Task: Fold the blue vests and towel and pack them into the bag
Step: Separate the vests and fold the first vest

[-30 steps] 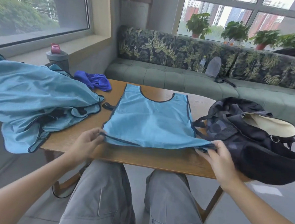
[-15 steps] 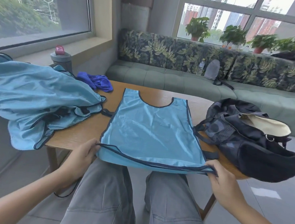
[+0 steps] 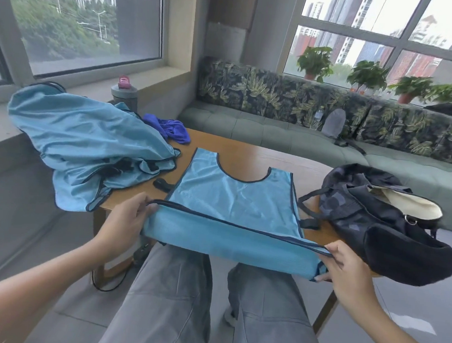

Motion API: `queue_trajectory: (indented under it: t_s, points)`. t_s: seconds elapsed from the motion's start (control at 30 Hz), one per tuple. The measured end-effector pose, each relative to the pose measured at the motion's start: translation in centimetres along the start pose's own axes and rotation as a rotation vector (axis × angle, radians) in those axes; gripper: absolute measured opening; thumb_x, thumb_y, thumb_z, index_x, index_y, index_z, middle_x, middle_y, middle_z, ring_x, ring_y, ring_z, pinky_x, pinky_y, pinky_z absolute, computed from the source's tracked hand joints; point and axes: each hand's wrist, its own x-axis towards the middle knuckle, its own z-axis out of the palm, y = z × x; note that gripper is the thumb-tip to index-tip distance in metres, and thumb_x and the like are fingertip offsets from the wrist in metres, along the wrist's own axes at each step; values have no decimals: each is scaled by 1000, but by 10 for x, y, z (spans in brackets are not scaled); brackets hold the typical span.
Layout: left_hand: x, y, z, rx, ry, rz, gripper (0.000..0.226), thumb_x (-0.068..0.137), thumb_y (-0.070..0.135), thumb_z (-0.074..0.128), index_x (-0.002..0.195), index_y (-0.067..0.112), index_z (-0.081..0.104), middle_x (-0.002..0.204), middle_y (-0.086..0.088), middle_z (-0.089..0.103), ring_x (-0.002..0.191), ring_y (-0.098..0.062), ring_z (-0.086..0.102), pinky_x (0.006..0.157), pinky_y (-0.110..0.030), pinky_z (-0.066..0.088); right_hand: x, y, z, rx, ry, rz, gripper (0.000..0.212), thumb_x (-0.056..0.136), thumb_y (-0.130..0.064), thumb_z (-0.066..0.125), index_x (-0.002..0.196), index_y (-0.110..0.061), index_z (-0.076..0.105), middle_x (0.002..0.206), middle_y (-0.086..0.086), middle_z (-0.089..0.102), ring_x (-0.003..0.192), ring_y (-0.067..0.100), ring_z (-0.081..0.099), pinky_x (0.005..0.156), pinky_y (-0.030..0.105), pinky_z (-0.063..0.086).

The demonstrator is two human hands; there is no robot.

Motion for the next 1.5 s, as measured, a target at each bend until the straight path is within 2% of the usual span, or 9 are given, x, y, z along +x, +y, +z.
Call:
queue_trajectory:
  t_s: [0.13, 0.33, 0.5, 0.63, 0.77, 1.03, 1.2, 1.4, 1.5]
  points:
    - [0, 19, -5, -45, 39, 26, 23, 107, 32, 49, 88, 22, 58, 79, -3, 66, 76, -24, 61, 67, -39, 47, 6, -9, -14, 73, -72, 4, 14, 100, 1, 56, 94, -7, 66, 97, 8, 75, 77, 16, 75, 62, 22, 60]
    - [6, 45, -3, 6, 177, 25, 25, 108, 36, 44, 87, 23, 51, 77, -5, 64, 74, -25, 59, 66, -44, 45, 24, -35, -47, 467, -206, 341, 19, 100, -1, 55, 111, 7, 68, 107, 17, 75, 93, 29, 72, 69, 24, 62]
    - [20, 60, 9, 62, 226, 22, 22, 108, 36, 43, 93, 20, 49, 76, -4, 62, 74, -24, 57, 62, -43, 37, 47, -53, -38, 821, 11, 511, 20, 106, -1, 41, 113, 5, 59, 113, 19, 65, 99, 28, 64, 59, 28, 62]
    - [38, 60, 16, 83, 235, -19, 23, 108, 35, 42, 97, 17, 50, 75, -8, 61, 72, -29, 57, 62, -44, 39, 64, -55, -10, 312, 217, 304, 23, 109, -19, 40, 115, -9, 59, 116, 10, 62, 85, 20, 64, 83, 49, 60]
    - [60, 52, 15, 87, 262, -63, 20, 108, 34, 41, 102, 15, 46, 73, -11, 59, 69, -33, 55, 59, -44, 36, 82, -54, 5, -111, 162, -40, 18, 107, -29, 44, 106, -15, 54, 96, 2, 64, 60, 11, 66, 58, 27, 44]
    - [134, 30, 29, 233, 236, -106, 22, 109, 34, 39, 102, 13, 43, 78, -10, 54, 76, -36, 48, 68, -45, 34, 150, -51, 28, -233, 146, -136, 13, 107, -30, 46, 98, -20, 44, 93, 1, 62, 53, 17, 66, 47, 22, 47]
    - [207, 11, 48, 350, 173, -108, 24, 109, 36, 36, 101, 14, 40, 85, -14, 55, 81, -38, 49, 72, -47, 38, 218, -42, 54, -301, 98, -119, 15, 105, -35, 47, 96, -23, 44, 86, -3, 62, 55, 21, 67, 66, 47, 55]
    - [285, -11, 71, 475, 63, -148, 25, 109, 37, 35, 101, 14, 36, 90, -16, 53, 87, -42, 54, 75, -48, 41, 300, -31, 89, -367, 40, -91, 28, 103, -46, 51, 89, -22, 48, 83, -1, 62, 52, 20, 65, 44, 23, 41]
    - [307, -34, 90, 502, -3, -187, 27, 108, 39, 37, 95, 16, 32, 93, -20, 58, 83, -39, 52, 75, -48, 44, 334, -6, 118, -458, -64, -27, 25, 102, -45, 50, 88, -25, 46, 82, 1, 63, 65, 26, 67, 61, 33, 50]
